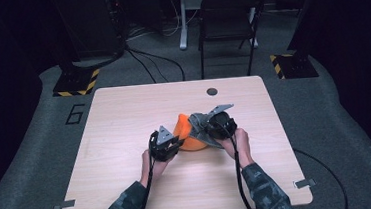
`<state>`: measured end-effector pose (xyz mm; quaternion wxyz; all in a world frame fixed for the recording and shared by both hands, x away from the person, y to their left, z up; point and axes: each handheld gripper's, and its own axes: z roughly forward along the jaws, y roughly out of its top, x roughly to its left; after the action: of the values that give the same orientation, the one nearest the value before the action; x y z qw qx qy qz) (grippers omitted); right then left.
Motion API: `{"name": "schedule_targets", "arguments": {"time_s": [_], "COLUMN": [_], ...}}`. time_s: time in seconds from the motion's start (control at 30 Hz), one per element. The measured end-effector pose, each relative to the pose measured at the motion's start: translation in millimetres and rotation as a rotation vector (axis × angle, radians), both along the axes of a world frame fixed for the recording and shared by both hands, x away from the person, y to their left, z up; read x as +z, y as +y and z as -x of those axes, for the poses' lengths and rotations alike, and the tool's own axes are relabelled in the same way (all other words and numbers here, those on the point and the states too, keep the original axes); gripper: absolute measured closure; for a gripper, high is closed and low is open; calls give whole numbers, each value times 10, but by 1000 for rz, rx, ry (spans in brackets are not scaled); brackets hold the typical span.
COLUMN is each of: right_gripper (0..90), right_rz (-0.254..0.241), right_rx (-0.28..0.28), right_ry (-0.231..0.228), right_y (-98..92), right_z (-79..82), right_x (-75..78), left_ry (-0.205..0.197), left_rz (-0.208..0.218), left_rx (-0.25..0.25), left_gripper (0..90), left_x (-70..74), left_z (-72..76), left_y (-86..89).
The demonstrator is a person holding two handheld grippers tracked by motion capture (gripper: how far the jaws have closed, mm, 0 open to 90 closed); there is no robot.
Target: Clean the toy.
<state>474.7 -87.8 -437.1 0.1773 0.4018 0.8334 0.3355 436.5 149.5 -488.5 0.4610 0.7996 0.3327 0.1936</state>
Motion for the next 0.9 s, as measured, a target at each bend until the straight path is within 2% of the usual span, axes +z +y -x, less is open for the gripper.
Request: {"name": "schedule_targets", "arguments": {"time_s": [0.2, 0.47, 0.53, 0.73, 0.83, 0.9], "right_gripper": [746, 746, 747, 747, 746, 745], "right_rz": [-17, 10, 1, 22, 44, 38], "right_rx": [-27, -70, -78, -87, -110, -106], "right_ry": [34, 81, 93, 102, 139, 158], "right_y": [-95, -205, -211, -218, -237, -248], "right_z": [-63, -161, -175, -211, -256, -280], "right_x": [-76, -235, -274, -338, -465, -497], "left_ry": [-2, -5, -4, -5, -2, 0], "left_rz": [2, 6, 6, 6, 2, 1], "left_rx": [3, 4, 3, 2, -3, -6], "left_gripper": [772, 772, 772, 772, 772, 772], "left_x": [-2, -7, -8, -9, -8, -9], "left_z": [0, -2, -5, -5, -3, -3], "left_y": [-1, -2, -1, -2, 2, 6]}}
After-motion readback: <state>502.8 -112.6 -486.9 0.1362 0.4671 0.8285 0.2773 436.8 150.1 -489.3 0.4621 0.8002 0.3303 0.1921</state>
